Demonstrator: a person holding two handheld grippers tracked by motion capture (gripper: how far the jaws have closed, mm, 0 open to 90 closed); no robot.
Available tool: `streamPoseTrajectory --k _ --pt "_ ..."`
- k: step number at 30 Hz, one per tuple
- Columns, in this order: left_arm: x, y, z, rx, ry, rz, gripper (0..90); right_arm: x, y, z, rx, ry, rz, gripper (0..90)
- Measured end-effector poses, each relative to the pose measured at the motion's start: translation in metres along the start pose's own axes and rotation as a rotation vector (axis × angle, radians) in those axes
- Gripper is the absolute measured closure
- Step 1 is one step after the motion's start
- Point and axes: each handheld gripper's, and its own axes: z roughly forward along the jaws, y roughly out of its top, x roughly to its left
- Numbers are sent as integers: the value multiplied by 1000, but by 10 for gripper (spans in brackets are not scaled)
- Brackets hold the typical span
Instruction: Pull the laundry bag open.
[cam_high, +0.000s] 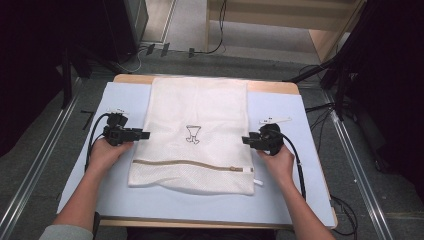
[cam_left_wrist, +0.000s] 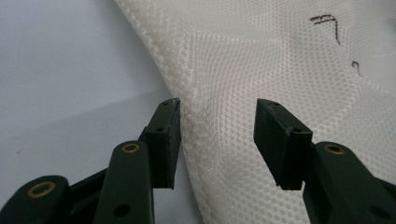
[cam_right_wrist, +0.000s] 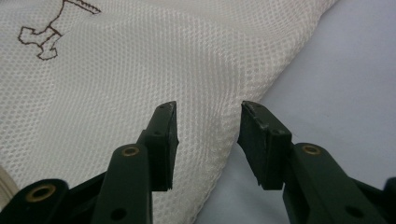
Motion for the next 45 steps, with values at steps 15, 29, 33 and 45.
streamPoseTrajectory --k 15,29,33,45 --pt "-29 9 -23 -24 -28 47 535 13 -1 -26 -29 31 -21 579" --pt "-68 19 -25 -42 -89 130 467 34 -16 -49 -27 93 -97 592" --pt "-84 22 -21 -36 -104 173 449 37 -21 -56 -29 101 -97 610" --pt "-126 27 -3 -1 -171 256 447 46 -37 -61 6 111 -114 770"
